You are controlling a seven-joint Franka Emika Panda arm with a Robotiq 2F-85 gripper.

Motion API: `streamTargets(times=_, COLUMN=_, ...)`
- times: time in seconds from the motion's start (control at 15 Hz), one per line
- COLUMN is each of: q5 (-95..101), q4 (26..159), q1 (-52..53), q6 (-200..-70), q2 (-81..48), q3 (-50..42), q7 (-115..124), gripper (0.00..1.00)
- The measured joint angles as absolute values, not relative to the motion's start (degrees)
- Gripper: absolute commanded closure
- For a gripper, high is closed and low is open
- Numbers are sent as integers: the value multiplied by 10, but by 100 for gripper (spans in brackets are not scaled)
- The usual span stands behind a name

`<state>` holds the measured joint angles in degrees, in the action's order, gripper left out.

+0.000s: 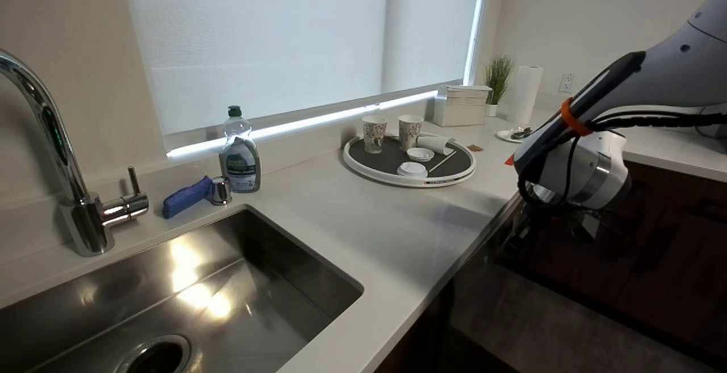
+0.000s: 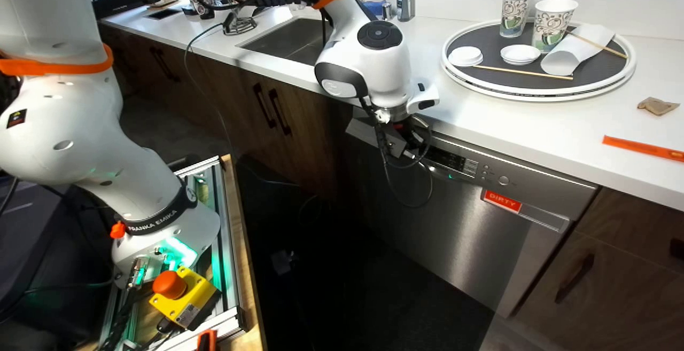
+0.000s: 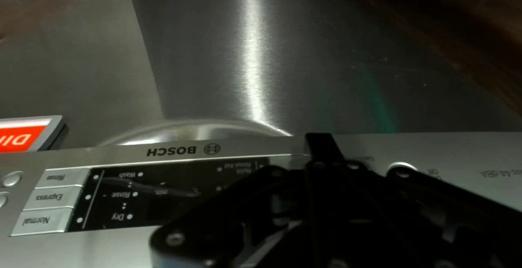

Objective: Press a button on the dishwasher.

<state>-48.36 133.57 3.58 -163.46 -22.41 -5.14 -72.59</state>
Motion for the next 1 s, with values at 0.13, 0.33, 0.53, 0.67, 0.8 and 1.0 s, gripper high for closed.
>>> streamTargets(times=0.13, q5=-456, q4=1343, q1=52, q6=-1635, q2=-218, q3=-69, q7=-695, gripper=73)
streamTargets(times=0.33, q5=-427, q4=1355, q1=74, q6=-1635, q2=-202, q3=-91, q7=-657, gripper=52)
streamTargets(times=0.53, q5=-401, q4=1369, q1=92, q6=-1634, q2=-183, q3=-108, q7=-628, gripper=30)
streamTargets(times=0.67, q5=-384, q4=1380, q1=102, q6=-1633, q2=-168, q3=-117, q7=-611, gripper=14)
streamTargets(times=0.8, q5=-367, q4=1390, q1=111, q6=-1624, q2=-153, q3=-125, q7=-598, gripper=0)
streamTargets(times=1.0, q5=-336, q4=1405, q1=123, q6=-1614, q2=-131, q3=-135, q7=-570, gripper=0)
